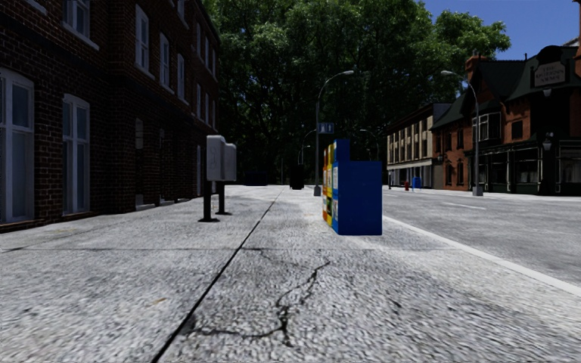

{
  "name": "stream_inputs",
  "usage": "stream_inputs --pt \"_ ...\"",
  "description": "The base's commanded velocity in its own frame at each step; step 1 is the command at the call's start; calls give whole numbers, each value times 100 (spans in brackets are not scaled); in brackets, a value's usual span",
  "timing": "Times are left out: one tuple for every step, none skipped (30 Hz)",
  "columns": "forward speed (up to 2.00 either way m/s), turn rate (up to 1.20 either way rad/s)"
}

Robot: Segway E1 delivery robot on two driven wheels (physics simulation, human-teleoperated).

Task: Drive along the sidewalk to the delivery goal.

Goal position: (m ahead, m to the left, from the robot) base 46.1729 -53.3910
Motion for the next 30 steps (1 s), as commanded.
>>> stream_inputs --pt "200 0" --pt "200 0" --pt "200 0" --pt "200 0" --pt "200 0" --pt "200 0" --pt "200 0" --pt "200 0" --pt "200 0" --pt "200 0" --pt "200 0" --pt "200 0" --pt "200 0" --pt "200 0" --pt "200 0" --pt "200 0" --pt "200 0" --pt "200 0" --pt "200 0" --pt "200 0" --pt "200 0" --pt "200 0" --pt "200 0" --pt "200 0" --pt "200 0" --pt "200 0" --pt "200 0" --pt "200 0" --pt "200 0" --pt "200 0"
